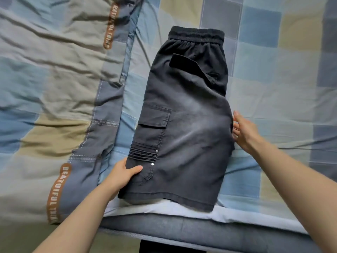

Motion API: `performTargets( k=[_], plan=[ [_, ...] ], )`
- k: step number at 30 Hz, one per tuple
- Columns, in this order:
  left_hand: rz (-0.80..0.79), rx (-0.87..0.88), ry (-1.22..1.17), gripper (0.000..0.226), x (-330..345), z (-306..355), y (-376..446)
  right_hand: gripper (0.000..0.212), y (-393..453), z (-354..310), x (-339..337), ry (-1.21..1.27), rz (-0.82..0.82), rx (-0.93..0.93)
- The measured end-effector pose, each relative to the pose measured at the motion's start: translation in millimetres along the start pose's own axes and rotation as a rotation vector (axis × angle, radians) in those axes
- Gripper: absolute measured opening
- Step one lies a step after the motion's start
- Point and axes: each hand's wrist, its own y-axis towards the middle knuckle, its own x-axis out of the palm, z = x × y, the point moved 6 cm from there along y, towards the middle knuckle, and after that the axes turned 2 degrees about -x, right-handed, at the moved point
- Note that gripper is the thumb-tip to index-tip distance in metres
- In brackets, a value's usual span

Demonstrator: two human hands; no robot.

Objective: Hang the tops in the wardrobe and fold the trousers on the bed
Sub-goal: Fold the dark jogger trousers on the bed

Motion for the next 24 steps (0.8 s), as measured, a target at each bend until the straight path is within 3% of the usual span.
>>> performTargets(
  k=[4, 8, 12, 14, 16, 19, 22, 23, 24],
  plan=[
    [0.075, -0.056, -0.062, 0.018, -3, -16, -3, 0.040, -51, 81, 6, -0.091, -0.247, 0.310],
    [0.031, -0.118, 0.003, 0.016, -2, -28, -3, 0.037, -97, 122, 11, 0.027, -0.388, 0.326],
    [-0.071, -0.153, -0.172, 0.022, 10, -34, -16, 0.031, -121, 145, -3, 0.111, -0.417, 0.372],
    [-0.167, -0.177, -0.247, 0.022, 16, -38, -26, 0.029, -127, 144, -17, 0.164, -0.360, 0.290],
    [-0.217, -0.192, -0.166, 0.027, 17, -48, -32, 0.027, -132, 143, -35, 0.152, -0.250, 0.195],
    [-0.068, -0.179, 0.233, 0.032, 11, -67, -30, 0.019, -140, 156, -55, -0.315, -0.253, 0.075],
    [0.302, -0.136, 0.810, 0.042, 11, -62, -39, 0.007, -137, 195, -72, -1.219, -0.516, 0.141],
    [0.431, -0.099, 0.928, 0.056, 16, -53, -45, 0.006, -129, 194, -81, -1.483, -0.495, 0.111],
    [0.527, -0.001, 1.010, 0.071, 25, -41, -51, 0.008, -117, 186, -86, -1.539, -0.393, 0.052]
  ],
)
